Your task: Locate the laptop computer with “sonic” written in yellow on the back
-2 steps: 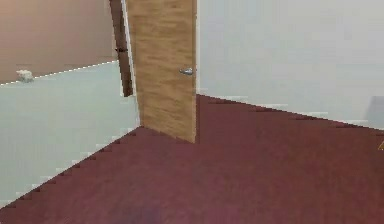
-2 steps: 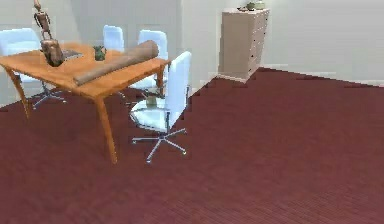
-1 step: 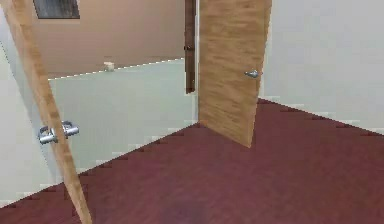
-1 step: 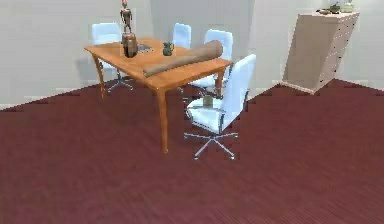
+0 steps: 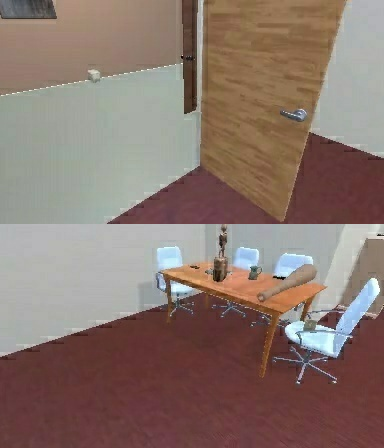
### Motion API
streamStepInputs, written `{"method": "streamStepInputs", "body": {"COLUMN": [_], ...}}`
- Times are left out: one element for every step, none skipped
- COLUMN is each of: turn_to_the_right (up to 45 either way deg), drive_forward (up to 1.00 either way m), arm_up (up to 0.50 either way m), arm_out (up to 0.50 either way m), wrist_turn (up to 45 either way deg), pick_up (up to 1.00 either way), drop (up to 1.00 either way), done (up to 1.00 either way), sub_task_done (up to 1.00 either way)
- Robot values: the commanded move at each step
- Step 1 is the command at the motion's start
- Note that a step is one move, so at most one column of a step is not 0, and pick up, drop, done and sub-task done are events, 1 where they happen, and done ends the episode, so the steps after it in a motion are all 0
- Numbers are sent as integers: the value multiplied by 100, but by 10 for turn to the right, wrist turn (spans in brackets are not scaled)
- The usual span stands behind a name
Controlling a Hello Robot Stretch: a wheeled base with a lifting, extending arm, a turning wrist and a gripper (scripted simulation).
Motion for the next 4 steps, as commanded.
{"method": "streamStepInputs", "body": {"turn_to_the_right": [-60, 0, -120, 0], "drive_forward": [0, 10, 0, 100], "arm_up": [0, 0, 0, 0], "arm_out": [0, 0, 0, 0], "wrist_turn": [0, 0, 0, 0], "pick_up": [0, 0, 0, 0], "drop": [0, 0, 0, 0], "done": [0, 0, 0, 0], "sub_task_done": [0, 0, 0, 0]}}
